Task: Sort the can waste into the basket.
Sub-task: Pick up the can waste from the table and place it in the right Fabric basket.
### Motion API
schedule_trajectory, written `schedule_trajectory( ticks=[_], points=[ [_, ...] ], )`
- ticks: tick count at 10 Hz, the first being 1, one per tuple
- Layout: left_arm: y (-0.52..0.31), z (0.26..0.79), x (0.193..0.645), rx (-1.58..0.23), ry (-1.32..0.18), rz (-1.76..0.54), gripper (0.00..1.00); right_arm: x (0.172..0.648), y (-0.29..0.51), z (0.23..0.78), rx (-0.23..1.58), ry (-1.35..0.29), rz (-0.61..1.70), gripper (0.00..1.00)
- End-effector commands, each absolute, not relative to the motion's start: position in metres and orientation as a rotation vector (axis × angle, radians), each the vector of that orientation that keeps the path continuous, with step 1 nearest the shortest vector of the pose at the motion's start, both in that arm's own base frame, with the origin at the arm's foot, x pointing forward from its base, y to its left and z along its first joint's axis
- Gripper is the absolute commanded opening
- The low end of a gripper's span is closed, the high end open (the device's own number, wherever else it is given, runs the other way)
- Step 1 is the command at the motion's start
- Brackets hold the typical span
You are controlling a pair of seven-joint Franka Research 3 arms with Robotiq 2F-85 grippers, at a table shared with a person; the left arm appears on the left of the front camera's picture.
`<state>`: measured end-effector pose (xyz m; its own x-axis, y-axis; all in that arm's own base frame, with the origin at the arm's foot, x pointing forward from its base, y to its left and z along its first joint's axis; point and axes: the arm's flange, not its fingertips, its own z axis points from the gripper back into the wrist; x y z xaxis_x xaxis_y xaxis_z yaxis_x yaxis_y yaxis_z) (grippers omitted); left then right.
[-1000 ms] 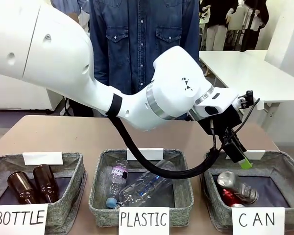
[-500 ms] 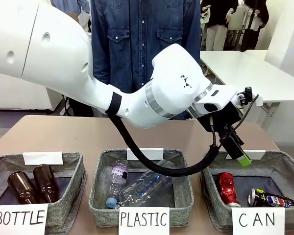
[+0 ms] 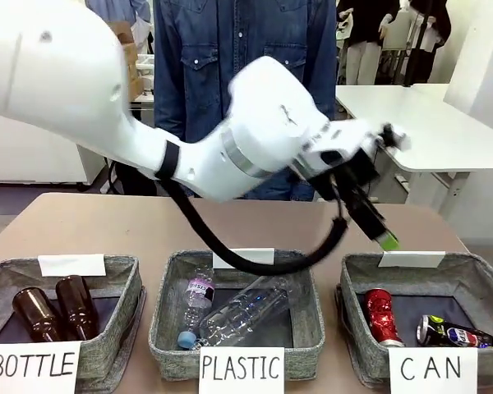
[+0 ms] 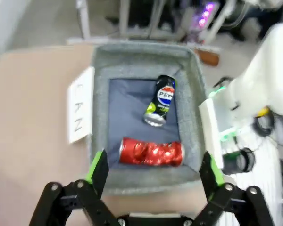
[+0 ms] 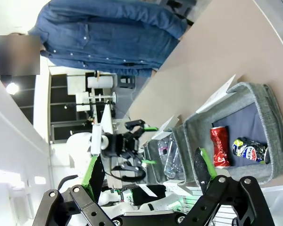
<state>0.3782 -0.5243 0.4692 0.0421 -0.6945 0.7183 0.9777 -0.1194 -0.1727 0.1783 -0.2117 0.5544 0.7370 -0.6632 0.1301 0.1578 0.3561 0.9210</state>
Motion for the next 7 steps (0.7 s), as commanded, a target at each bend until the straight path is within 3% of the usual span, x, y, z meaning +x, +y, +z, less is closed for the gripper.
schedule_trajectory(
  ticks=[1,3,5,7],
  points=[
    [-0.415,0.498,0.381,-0.837,-0.418,-1.258,1.00,0.204,-0.167,0.555,1.128,-0.463,-0.430,1.00],
    [-0.293,0.523,0.365,-0.830,-0.505,-0.924,1.00,0.248,-0.081,0.544,1.101,-0.337,-0.290,1.00],
    [-0.191,0.529,0.336,-0.761,-0.533,-0.557,1.00,0.261,0.000,0.538,1.138,-0.170,-0.206,1.00],
    [-0.102,0.530,0.302,-0.910,-0.517,-0.331,1.00,0.271,0.073,0.518,1.151,-0.096,-0.300,1.00]
  ],
)
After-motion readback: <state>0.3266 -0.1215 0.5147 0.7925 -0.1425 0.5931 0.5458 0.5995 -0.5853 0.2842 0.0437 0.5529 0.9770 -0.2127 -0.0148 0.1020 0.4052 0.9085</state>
